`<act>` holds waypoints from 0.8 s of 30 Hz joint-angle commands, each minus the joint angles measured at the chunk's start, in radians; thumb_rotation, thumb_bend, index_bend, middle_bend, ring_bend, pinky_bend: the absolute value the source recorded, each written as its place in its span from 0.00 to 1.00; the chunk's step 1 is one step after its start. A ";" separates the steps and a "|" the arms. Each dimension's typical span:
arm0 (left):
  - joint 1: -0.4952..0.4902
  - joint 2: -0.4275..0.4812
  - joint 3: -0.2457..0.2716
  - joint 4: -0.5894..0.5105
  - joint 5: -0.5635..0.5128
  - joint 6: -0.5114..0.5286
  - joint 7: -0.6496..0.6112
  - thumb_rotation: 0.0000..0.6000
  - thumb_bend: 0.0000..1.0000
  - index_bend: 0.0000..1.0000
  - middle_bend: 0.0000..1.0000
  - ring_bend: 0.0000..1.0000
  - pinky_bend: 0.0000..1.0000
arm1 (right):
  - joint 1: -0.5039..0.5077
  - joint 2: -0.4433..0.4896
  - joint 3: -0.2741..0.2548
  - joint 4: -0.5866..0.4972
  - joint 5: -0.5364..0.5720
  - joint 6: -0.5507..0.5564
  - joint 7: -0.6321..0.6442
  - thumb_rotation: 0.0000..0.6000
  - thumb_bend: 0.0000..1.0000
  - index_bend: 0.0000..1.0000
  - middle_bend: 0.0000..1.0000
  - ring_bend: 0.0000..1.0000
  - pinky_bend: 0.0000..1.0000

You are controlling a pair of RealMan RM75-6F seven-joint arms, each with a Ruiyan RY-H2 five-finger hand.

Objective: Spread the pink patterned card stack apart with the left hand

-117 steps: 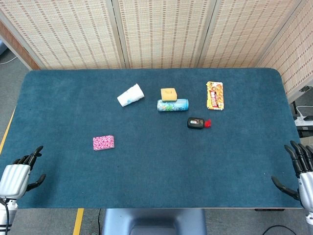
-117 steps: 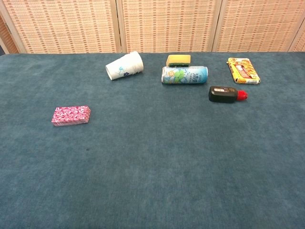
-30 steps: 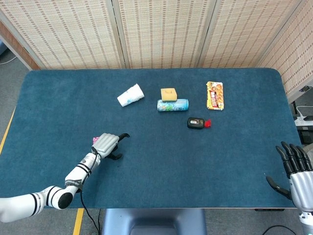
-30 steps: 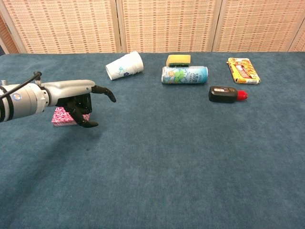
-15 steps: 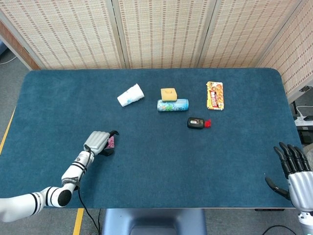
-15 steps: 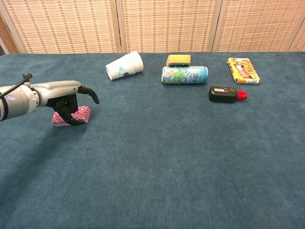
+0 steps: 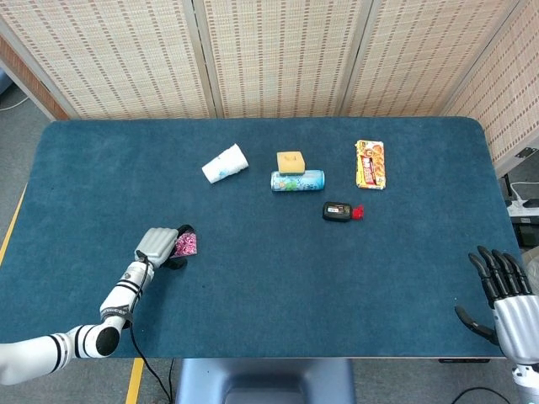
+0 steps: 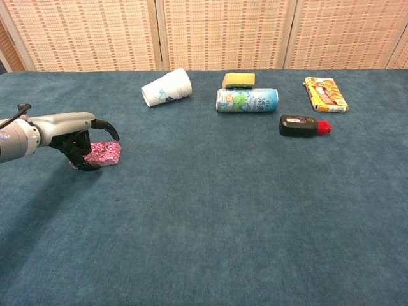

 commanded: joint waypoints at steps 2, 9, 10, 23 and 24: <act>0.006 -0.017 -0.006 0.006 -0.031 0.033 0.028 1.00 0.30 0.24 1.00 1.00 0.99 | 0.001 0.001 -0.001 -0.001 -0.001 -0.001 -0.001 1.00 0.13 0.07 0.03 0.00 0.09; 0.006 -0.027 -0.006 -0.001 -0.067 0.066 0.085 1.00 0.30 0.27 1.00 1.00 1.00 | 0.000 0.002 -0.003 -0.002 -0.001 -0.003 0.000 1.00 0.13 0.07 0.03 0.00 0.09; 0.006 -0.028 -0.005 -0.002 -0.074 0.069 0.094 1.00 0.30 0.27 1.00 1.00 1.00 | 0.000 0.002 -0.003 -0.001 -0.002 -0.003 0.000 1.00 0.13 0.07 0.03 0.00 0.09; 0.000 -0.023 -0.009 -0.028 -0.146 0.094 0.180 1.00 0.30 0.19 1.00 1.00 1.00 | 0.001 0.005 -0.007 -0.003 -0.004 -0.007 0.000 1.00 0.13 0.08 0.03 0.00 0.09; 0.000 -0.021 -0.009 -0.031 -0.146 0.095 0.182 1.00 0.30 0.19 1.00 1.00 1.00 | 0.001 0.005 -0.007 -0.003 -0.004 -0.007 0.000 1.00 0.13 0.08 0.03 0.00 0.09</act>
